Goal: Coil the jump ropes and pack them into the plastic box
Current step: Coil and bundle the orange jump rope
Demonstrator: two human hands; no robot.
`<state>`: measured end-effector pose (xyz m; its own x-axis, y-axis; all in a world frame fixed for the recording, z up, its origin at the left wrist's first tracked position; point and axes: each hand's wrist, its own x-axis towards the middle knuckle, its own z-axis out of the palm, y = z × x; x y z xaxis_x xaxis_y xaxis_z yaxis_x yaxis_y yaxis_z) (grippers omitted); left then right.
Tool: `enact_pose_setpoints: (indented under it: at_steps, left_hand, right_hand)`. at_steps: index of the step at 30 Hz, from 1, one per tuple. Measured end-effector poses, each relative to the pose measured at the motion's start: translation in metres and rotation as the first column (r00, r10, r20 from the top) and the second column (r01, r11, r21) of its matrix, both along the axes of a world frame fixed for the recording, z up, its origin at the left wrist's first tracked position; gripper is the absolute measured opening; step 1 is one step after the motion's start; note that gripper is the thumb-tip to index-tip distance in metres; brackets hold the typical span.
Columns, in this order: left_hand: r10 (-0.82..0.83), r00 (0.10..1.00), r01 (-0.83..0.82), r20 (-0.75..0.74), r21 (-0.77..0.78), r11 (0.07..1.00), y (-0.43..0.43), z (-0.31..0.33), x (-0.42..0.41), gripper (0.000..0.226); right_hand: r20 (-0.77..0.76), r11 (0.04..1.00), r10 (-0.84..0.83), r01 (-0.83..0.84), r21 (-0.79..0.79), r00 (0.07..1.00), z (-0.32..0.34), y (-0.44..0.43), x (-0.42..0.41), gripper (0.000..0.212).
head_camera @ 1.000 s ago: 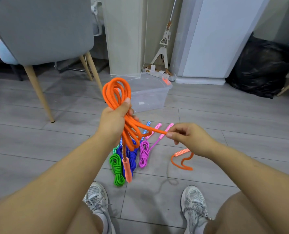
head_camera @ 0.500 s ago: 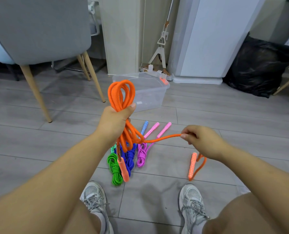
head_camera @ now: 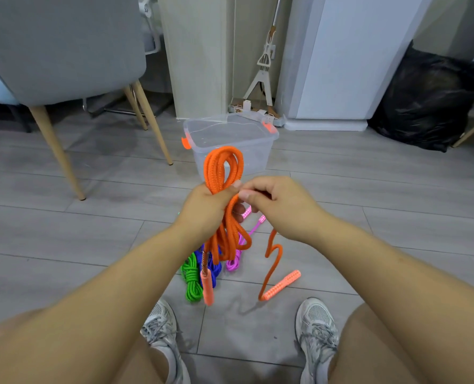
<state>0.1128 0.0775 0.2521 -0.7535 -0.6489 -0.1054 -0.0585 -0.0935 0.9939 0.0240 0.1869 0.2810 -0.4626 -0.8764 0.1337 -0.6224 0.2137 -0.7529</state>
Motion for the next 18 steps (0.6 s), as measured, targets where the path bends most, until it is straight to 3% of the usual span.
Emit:
enact_pose_setpoints:
  at_steps: [9, 18]
  left_hand:
    - [-0.025, 0.999, 0.026, -0.024, 0.068, 0.997, -0.002, 0.004, 0.006, 0.033]
    - [-0.030, 1.000, 0.029, -0.005, -0.073, 0.997, -0.005, 0.002, 0.007, 0.038]
  right_hand:
    - [-0.040, 0.993, -0.114, 0.114, -0.016, 0.993, -0.004, -0.008, -0.008, 0.017]
    - [-0.034, 0.989, -0.146, 0.146, -0.015, 0.989, -0.008, -0.003, -0.013, 0.021]
